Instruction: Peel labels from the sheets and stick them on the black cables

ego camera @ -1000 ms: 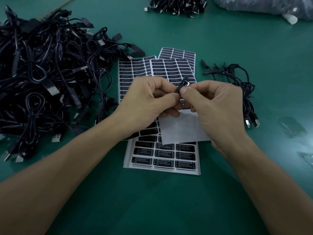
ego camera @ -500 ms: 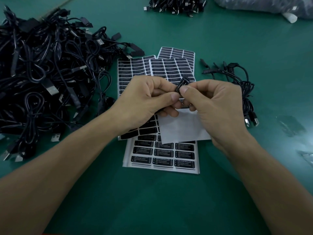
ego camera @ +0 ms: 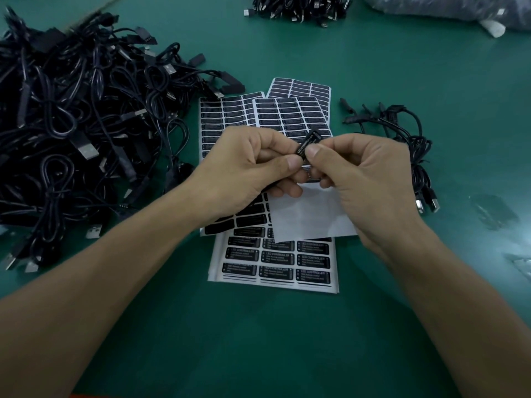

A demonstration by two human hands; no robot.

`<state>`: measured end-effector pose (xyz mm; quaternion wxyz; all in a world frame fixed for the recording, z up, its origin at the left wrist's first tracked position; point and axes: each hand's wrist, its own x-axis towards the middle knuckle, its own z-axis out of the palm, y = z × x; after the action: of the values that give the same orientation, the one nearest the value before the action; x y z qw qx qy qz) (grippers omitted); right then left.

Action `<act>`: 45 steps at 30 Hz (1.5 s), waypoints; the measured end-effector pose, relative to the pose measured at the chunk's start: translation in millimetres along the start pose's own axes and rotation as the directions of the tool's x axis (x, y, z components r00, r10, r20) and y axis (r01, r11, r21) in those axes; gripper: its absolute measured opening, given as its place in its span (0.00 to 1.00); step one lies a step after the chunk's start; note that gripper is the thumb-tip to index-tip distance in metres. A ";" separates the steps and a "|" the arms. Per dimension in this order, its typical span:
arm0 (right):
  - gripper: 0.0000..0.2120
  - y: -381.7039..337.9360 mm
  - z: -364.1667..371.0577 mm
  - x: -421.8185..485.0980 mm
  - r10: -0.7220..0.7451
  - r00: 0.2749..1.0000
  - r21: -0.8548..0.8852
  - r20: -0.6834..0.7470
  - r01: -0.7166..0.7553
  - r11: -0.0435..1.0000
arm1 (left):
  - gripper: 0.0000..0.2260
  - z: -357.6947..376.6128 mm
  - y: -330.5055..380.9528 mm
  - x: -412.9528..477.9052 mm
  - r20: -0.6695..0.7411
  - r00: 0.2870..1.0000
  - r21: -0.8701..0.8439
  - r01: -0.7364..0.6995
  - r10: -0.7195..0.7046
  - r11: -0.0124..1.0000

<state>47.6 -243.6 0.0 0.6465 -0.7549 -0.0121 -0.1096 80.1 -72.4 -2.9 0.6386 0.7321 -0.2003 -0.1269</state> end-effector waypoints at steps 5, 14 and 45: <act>0.07 0.1 -0.5 0.0 0.005 1.000 -0.014 -0.008 -0.005 1.000 | 0.03 0.5 0.0 0.1 -0.002 1.000 -0.006 0.003 -0.003 1.000; 0.07 0.6 -0.6 1.3 -0.014 1.000 -0.002 -0.002 0.014 1.000 | 0.04 0.4 0.6 -0.3 -0.013 1.000 0.004 -0.002 0.002 1.000; 0.04 0.4 0.3 -1.3 -0.125 0.989 -0.202 -0.081 0.107 0.973 | 0.06 7.9 3.1 -1.8 -0.122 0.992 0.026 -0.007 0.010 1.000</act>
<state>46.4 -243.1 -0.6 0.5608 -0.8074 -0.0151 -0.1829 74.6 -78.9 -1.1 0.6409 0.7456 -0.1655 -0.0765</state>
